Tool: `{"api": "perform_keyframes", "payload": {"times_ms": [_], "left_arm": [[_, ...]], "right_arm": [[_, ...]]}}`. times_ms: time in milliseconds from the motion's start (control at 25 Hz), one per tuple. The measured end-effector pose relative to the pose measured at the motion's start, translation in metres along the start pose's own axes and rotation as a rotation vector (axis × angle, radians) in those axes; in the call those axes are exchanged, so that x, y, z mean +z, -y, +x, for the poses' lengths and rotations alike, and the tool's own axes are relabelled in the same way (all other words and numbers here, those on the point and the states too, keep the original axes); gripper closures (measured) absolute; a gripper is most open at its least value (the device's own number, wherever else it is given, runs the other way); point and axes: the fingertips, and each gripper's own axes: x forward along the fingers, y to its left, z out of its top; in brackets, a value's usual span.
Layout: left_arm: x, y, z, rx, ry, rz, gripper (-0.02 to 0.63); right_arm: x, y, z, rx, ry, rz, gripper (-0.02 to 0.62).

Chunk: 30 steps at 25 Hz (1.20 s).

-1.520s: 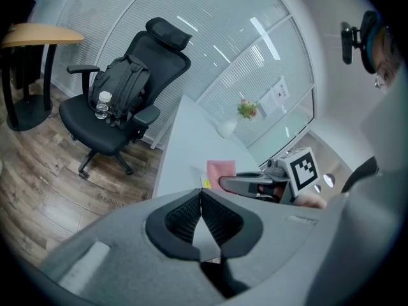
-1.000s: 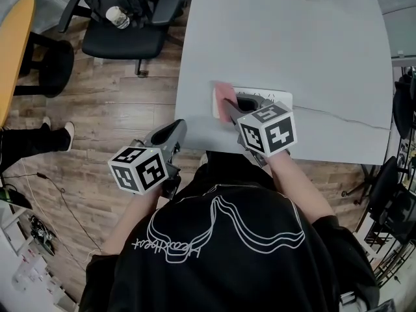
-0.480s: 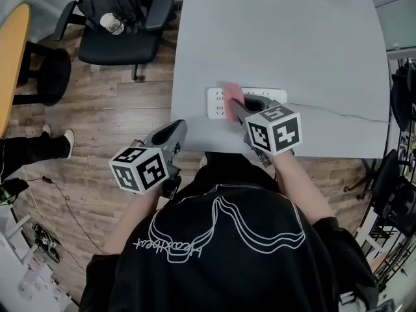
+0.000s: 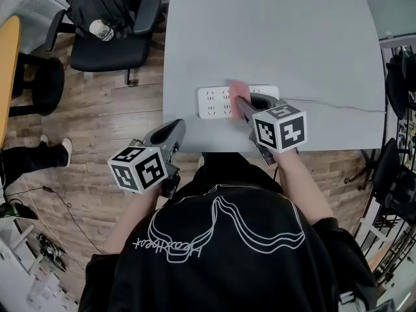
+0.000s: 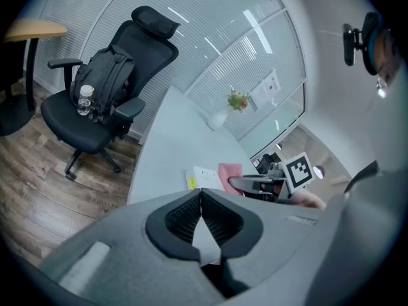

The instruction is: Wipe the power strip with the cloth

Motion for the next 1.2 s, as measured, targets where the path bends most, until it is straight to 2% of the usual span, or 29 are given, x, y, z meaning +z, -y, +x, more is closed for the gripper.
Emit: {"api": "perform_keyframes", "payload": {"times_ms": [1200], "left_arm": [[-0.012,0.041,0.047,-0.045,-0.084,0.063,0.592]], "right_arm": [[-0.036,0.096,-0.066,-0.152,0.077,0.149,0.555]]}}
